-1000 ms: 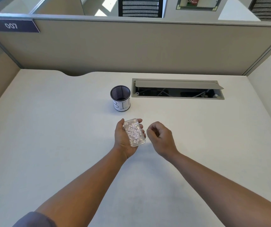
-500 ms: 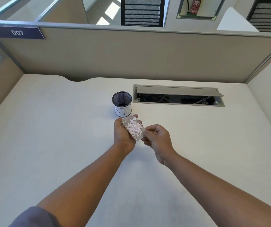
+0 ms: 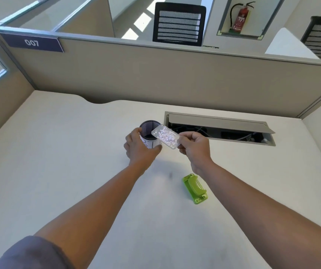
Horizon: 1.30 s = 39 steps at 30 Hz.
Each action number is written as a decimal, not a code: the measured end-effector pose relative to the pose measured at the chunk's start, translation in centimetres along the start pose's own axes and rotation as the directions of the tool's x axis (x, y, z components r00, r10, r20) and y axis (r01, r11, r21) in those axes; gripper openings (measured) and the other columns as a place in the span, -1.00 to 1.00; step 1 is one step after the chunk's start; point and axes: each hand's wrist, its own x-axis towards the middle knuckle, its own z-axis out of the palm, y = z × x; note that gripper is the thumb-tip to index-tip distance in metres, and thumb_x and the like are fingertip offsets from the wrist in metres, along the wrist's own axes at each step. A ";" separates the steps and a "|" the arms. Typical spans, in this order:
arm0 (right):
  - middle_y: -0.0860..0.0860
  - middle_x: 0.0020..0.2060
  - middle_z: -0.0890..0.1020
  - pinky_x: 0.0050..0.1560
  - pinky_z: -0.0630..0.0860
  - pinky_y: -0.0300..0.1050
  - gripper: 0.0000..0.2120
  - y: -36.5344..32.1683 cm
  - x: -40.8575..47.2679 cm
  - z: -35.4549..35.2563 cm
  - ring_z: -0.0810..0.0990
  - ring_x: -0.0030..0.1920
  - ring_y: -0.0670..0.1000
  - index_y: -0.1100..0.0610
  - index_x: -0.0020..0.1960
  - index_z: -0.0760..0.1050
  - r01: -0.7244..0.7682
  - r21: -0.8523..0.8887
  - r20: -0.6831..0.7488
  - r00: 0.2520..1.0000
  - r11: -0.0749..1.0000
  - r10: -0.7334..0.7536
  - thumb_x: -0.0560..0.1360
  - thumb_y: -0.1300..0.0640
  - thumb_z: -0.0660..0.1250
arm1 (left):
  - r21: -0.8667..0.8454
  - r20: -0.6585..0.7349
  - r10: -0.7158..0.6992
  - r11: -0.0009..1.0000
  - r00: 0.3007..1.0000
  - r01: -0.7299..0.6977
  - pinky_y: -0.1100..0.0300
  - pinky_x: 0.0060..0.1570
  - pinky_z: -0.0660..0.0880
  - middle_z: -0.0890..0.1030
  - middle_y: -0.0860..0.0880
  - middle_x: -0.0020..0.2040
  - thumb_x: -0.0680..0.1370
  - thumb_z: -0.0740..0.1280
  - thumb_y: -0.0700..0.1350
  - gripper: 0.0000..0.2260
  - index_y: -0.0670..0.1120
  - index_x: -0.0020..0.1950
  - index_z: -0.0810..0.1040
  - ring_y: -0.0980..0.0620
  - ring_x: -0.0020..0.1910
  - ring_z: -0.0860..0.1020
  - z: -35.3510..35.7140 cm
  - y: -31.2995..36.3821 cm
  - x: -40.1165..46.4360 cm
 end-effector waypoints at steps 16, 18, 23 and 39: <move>-0.01 -0.31 0.67 -0.30 0.54 -0.12 -0.94 -3.3 6.6 6.0 0.56 -0.31 0.04 0.15 -0.27 0.64 0.090 -0.514 0.035 0.996 0.853 -0.084 0.37 0.24 0.43 | 0.274 0.136 0.070 0.956 0.988 -0.105 -0.05 0.26 0.27 0.39 0.03 0.42 0.31 0.50 0.26 -0.23 0.16 0.46 0.33 -0.11 0.39 0.28 -0.5 0.7 5.6; 0.01 -0.24 0.67 -0.31 0.48 -0.16 -0.97 -3.8 6.8 6.6 0.57 -0.26 0.05 0.17 -0.21 0.64 0.119 -0.557 0.064 0.993 0.822 -0.100 0.35 0.25 0.45 | 0.278 0.138 0.066 0.955 0.988 -0.103 -0.06 0.27 0.28 0.41 0.05 0.40 0.29 0.50 0.28 -0.23 0.17 0.44 0.34 -0.11 0.37 0.29 -0.6 0.7 5.7; 0.11 -0.05 0.70 -0.05 0.65 0.03 -0.80 -4.5 6.4 8.2 0.66 -0.04 0.15 0.15 0.00 0.64 0.278 -0.674 0.200 0.961 0.685 -0.192 0.40 0.29 0.40 | 0.305 0.141 0.081 0.945 0.987 -0.121 0.01 0.15 0.23 0.45 0.07 0.33 0.26 0.48 0.31 -0.28 0.17 0.36 0.37 -0.10 0.32 0.33 -0.9 0.8 5.8; 0.08 -0.32 0.68 -0.27 0.36 -0.11 -0.68 -3.0 4.4 8.2 0.56 -0.25 0.14 0.15 -0.20 0.70 0.598 -0.707 0.468 0.796 0.377 -0.383 0.33 0.00 0.23 | 0.272 0.177 0.082 0.954 0.981 -0.129 0.01 0.11 0.19 0.46 0.14 0.37 0.24 0.49 0.26 -0.24 0.13 0.40 0.37 -0.06 0.32 0.35 -1.4 1.2 5.9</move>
